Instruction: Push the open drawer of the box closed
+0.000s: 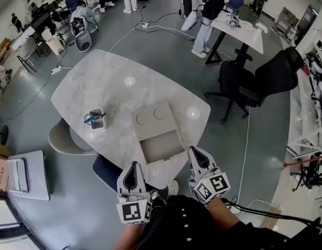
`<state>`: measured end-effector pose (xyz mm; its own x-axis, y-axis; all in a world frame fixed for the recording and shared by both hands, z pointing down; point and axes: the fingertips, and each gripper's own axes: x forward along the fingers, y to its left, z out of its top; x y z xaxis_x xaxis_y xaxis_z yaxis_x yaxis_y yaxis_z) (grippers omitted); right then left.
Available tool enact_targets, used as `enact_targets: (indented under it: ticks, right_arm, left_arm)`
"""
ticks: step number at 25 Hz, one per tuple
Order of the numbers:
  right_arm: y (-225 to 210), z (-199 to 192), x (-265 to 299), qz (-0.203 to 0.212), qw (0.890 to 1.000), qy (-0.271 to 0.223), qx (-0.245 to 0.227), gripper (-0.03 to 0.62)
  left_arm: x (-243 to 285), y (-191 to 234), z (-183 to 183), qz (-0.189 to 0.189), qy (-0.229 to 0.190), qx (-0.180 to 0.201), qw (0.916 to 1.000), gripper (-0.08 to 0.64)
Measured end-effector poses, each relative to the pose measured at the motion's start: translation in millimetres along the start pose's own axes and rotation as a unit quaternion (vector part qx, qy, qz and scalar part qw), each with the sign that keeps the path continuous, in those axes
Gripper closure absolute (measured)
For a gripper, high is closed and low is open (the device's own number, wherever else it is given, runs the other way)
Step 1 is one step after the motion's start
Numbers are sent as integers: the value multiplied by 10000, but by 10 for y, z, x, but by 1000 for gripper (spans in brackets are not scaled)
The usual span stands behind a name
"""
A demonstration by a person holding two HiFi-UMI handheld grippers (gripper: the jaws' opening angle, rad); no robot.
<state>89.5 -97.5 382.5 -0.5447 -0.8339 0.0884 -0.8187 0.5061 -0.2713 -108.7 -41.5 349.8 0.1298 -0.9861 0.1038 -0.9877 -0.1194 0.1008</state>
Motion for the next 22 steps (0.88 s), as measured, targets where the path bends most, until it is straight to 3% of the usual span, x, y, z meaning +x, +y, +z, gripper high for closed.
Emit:
enact_targets:
  ticks: [5, 11, 17, 22]
  right_arm:
    - [-29, -253, 73, -6, 9992, 170, 358, 595]
    - [-128, -899, 206, -87, 9937, 789, 797, 595]
    - [-132, -1802, 338, -93, 9854, 1667, 318, 594]
    - [-187, -2438, 365, -300, 9721, 2300, 351, 594]
  left_arm:
    - [-24, 24, -127, -59, 162, -11, 9999, 543]
    - [-11, 16, -390, -57, 473, -80, 9988, 543]
    - [61, -16, -833, -81, 843, -210, 9962, 543]
    - [94, -40, -1180, -69, 1095, -316, 9935, 543]
